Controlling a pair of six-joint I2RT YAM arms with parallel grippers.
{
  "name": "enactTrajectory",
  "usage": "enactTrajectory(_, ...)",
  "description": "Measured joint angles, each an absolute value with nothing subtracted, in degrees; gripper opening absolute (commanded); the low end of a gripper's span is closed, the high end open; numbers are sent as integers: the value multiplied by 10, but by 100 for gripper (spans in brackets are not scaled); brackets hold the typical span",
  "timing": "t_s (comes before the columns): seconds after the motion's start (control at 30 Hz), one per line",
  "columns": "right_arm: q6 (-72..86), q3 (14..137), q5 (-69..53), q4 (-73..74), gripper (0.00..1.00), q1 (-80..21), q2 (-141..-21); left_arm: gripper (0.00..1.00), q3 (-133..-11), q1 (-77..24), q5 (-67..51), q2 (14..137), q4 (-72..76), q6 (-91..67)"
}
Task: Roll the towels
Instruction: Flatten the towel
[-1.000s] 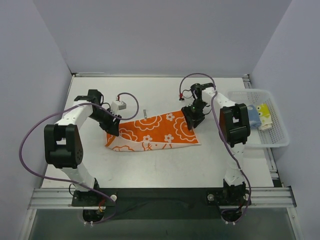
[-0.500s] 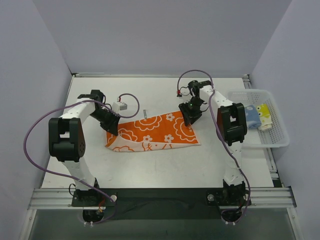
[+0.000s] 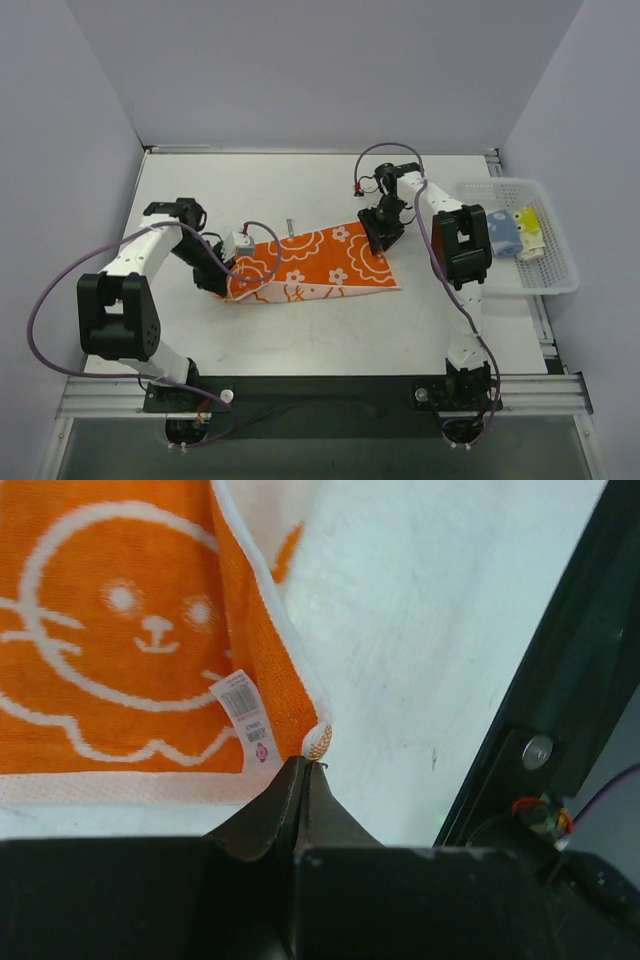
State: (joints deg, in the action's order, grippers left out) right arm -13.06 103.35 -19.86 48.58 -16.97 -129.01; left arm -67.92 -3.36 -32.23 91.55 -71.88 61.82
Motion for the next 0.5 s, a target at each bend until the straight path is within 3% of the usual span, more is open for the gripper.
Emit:
enactTrajectory(0.03,-131,1033,-198,486,39,-170,-1290,8,-667,-34,-317,904,-727,644)
enactTrajectory(0.07,-131,1033,-197,487,39,-170,-1290,29,-655,-34,-312,895,-735,669)
enactTrajectory(0.13,-131,1033,-195,489,39,-170,-1290,45,-627,-34,-299,881,-741,718)
enactTrajectory(0.23,-131,1033,-193,492,39,-170,-1290,52,-589,-34,-278,865,-752,765)
enactTrajectory(0.5,-134,1032,-194,498,39,-174,-1289,52,-597,-7,-268,849,-762,807)
